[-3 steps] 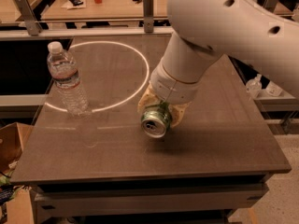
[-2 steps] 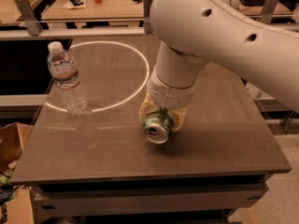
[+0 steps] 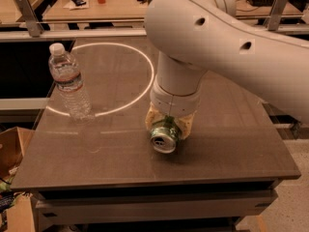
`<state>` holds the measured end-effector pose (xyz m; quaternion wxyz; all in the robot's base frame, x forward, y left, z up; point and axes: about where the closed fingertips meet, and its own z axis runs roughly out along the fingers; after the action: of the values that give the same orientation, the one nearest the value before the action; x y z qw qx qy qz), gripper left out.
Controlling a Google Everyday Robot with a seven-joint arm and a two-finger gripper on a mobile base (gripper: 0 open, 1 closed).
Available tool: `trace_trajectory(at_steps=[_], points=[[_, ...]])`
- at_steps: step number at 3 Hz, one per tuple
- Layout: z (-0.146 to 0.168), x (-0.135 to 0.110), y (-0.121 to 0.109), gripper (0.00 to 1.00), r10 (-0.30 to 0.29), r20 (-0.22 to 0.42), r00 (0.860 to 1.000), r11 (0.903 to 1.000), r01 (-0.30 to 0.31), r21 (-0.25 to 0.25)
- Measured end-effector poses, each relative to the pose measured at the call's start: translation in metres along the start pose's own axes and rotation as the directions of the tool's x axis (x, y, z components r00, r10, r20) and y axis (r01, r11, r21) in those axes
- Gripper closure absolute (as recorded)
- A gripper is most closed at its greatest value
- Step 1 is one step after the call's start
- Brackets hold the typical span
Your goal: Knock green can over
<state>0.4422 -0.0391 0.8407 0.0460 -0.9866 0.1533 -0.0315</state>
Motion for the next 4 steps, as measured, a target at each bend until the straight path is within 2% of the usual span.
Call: trace_trajectory(at_steps=[3, 4], points=[[-0.0016, -0.0009, -0.0011, 0.13, -0.002, -0.009, 1.000, 1.0000, 0.002, 0.003], [-0.0031, -0.0013, -0.0017, 0.00, -0.003, -0.013, 1.000, 1.0000, 0.003, 0.005]])
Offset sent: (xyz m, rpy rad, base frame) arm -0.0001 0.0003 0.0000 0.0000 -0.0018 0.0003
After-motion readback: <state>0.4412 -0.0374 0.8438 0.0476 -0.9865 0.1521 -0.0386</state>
